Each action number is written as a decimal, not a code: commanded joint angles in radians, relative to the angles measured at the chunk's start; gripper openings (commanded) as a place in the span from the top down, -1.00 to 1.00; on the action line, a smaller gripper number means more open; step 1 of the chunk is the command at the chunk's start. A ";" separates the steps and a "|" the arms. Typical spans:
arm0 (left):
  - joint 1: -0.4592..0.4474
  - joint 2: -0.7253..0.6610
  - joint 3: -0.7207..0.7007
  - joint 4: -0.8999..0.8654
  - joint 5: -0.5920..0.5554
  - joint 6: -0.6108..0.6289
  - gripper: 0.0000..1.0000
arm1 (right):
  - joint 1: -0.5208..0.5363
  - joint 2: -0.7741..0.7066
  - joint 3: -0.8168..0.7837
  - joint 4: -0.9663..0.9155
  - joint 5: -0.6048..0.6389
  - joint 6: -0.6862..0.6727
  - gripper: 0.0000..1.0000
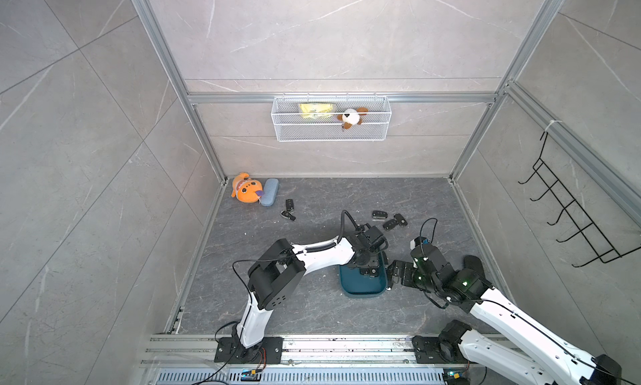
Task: Place the car key into the storage box
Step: Place the car key in the storage box, then pick up the car key from the center of the board.
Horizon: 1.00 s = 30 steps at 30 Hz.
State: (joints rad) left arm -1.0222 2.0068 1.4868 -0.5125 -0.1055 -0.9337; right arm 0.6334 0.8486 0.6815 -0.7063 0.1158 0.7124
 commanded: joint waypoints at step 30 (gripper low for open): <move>0.516 -0.143 0.137 -0.167 -0.174 0.405 -0.95 | -0.005 0.210 0.151 0.349 -0.188 -0.066 -0.98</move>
State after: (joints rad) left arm -0.5426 1.8256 1.5558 -0.6930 -0.2573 -0.6197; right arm 0.6334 1.0428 0.7937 -0.3798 -0.0616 0.6662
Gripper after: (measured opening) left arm 0.975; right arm 0.993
